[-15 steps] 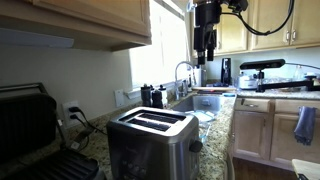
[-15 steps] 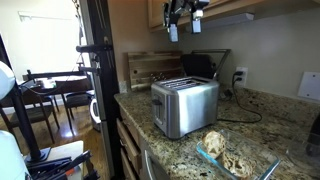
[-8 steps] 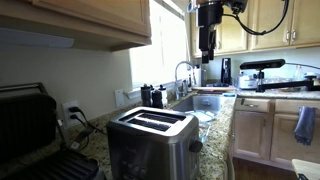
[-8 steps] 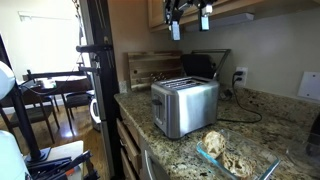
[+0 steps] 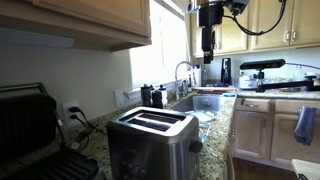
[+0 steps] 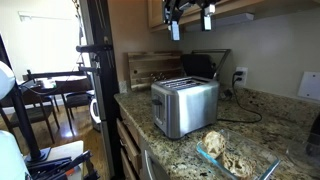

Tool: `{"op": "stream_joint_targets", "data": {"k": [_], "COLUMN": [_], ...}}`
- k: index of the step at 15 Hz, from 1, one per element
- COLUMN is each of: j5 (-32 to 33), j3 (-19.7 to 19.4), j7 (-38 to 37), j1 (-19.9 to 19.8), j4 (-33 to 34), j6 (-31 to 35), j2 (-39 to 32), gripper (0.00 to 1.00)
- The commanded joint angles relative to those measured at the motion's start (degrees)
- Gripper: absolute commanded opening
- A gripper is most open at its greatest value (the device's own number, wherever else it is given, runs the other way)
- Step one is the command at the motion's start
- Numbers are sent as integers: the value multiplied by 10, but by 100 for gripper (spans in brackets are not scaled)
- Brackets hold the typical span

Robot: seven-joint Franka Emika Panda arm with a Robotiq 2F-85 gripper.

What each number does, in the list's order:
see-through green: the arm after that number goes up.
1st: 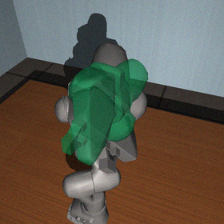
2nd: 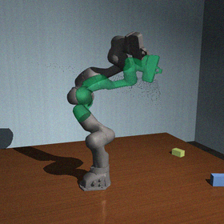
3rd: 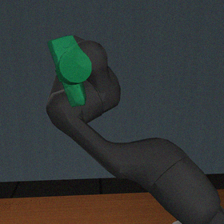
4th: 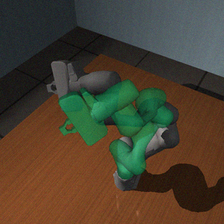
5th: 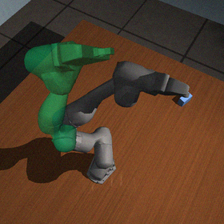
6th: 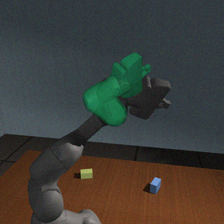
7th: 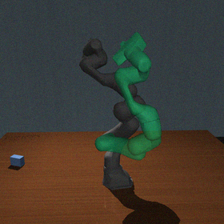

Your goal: Put the left slice of bread in the right compartment of the toaster

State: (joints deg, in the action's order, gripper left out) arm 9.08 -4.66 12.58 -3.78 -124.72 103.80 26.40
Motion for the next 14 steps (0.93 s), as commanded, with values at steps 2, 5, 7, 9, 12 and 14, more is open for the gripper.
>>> {"op": "stream_joint_targets", "data": {"k": [2,5,7,9,12,14], "j5": [8,8,7,7,6,7], "j3": [-6,-6,-6,-6,-7,-6], "j7": [18,19,20,21,23,23], "j1": [5,5,5,6,5,5], "j4": [-3,-7,-8,-9,-7,-6], "j6": [-11,-9,-9,-8,-6,-4], "j2": [-1,-3,-5,-10,-19,-26], "gripper": [100,100,100,100,100,100]}}
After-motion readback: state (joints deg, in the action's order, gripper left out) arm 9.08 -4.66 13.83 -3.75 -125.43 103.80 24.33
